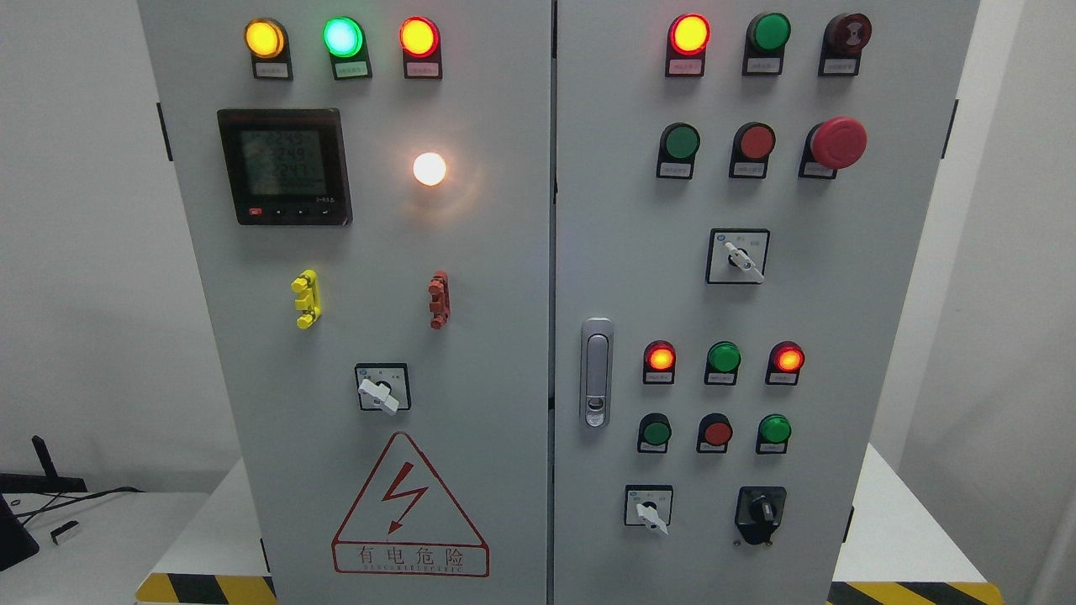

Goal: Trip black knob to open circuit

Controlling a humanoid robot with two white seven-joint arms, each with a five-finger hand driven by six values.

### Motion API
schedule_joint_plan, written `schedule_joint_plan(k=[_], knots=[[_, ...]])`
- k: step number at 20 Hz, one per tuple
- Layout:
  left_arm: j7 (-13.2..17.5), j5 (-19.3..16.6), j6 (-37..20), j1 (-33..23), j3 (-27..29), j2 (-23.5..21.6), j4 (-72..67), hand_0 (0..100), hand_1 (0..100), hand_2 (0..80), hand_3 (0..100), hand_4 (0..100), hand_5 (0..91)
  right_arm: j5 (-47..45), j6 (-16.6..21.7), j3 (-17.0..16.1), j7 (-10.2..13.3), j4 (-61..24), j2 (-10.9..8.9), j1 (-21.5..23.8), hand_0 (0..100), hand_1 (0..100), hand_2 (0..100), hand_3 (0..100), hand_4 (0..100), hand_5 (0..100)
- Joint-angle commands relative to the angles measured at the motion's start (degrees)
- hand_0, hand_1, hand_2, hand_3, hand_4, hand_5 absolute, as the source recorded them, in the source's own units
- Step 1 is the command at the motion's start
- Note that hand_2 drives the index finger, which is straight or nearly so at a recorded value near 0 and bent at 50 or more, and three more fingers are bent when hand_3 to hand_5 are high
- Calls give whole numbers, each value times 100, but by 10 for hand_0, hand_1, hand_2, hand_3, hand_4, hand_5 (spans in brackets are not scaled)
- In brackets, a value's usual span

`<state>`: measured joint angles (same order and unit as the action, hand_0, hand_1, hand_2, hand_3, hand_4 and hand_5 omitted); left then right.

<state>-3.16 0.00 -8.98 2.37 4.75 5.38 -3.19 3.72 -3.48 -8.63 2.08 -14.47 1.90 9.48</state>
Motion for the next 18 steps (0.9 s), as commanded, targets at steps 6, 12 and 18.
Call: schedule_joint_plan(k=[6, 12, 18], knots=[[0, -176, 2, 0, 0, 6, 3, 120, 389, 0, 0, 0, 0, -3, -3, 2, 3, -21, 30, 2, 228, 373, 0, 107, 93, 0], [0, -176, 2, 0, 0, -2, 3, 120, 389, 0, 0, 0, 0, 6, -3, 2, -15, -4, 21, -7, 229, 373, 0, 108, 93, 0], [0, -176, 2, 0, 0, -2, 3, 120, 389, 0, 0, 0, 0, -3, -3, 2, -32, -30, 21, 2, 229, 373, 0, 108, 93, 0]])
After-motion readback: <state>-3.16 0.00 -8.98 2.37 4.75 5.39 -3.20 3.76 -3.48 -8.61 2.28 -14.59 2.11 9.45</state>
